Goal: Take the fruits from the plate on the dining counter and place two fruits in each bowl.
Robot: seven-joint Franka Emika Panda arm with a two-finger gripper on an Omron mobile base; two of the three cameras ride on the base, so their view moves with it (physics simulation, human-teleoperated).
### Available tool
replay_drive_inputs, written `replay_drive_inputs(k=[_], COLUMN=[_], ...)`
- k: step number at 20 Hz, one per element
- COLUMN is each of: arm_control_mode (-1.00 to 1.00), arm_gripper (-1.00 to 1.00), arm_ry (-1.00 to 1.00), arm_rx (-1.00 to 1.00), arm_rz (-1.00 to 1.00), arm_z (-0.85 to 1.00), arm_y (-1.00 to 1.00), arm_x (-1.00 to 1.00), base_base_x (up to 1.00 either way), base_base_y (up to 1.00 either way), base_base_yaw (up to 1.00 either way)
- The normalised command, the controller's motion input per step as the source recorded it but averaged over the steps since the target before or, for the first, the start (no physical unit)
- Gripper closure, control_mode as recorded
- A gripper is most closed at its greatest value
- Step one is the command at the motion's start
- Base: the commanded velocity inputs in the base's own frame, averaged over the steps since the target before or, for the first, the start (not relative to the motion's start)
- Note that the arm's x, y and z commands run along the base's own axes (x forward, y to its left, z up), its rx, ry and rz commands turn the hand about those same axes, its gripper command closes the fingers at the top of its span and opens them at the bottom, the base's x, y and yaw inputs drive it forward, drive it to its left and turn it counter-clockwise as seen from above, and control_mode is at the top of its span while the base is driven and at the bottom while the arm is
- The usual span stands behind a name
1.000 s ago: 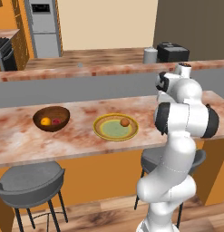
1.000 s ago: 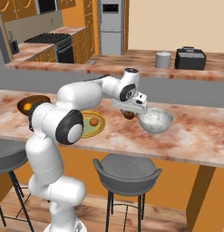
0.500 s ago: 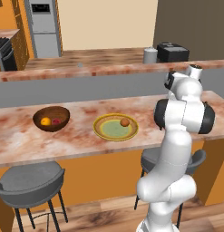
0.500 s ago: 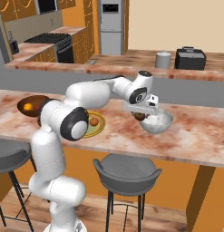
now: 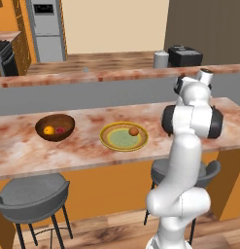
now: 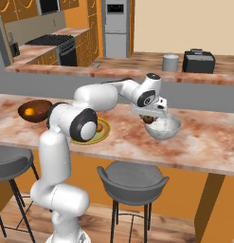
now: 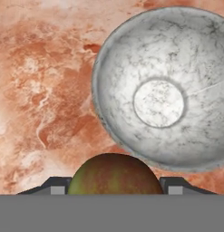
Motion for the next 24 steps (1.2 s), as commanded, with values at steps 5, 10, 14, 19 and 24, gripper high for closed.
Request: replay_drive_inputs(k=[5, 10, 14, 19, 24], arm_control_mode=[-1.00, -1.00, -1.00, -1.00, -1.00], arm_gripper=[1.00, 1.00, 1.00, 1.00, 1.00], arm_ry=[0.00, 0.00, 0.00, 0.00, 0.00], arm_rx=[0.00, 0.00, 0.00, 0.00, 0.00], arm_rz=[0.00, 0.00, 0.00, 0.00, 0.00], arm_z=[-0.15, -0.27, -0.29, -0.09, -0.08], arm_y=[-0.13, -0.09, -0.02, -0.01, 0.00], arm_x=[0.30, 0.08, 0.05, 0.19, 0.02], base_base_x=[0.00, 0.00, 0.00, 0.00, 0.00], base_base_y=[0.00, 0.00, 0.00, 0.00, 0.00], base_base_yaw=[0.00, 0.00, 0.00, 0.00, 0.00])
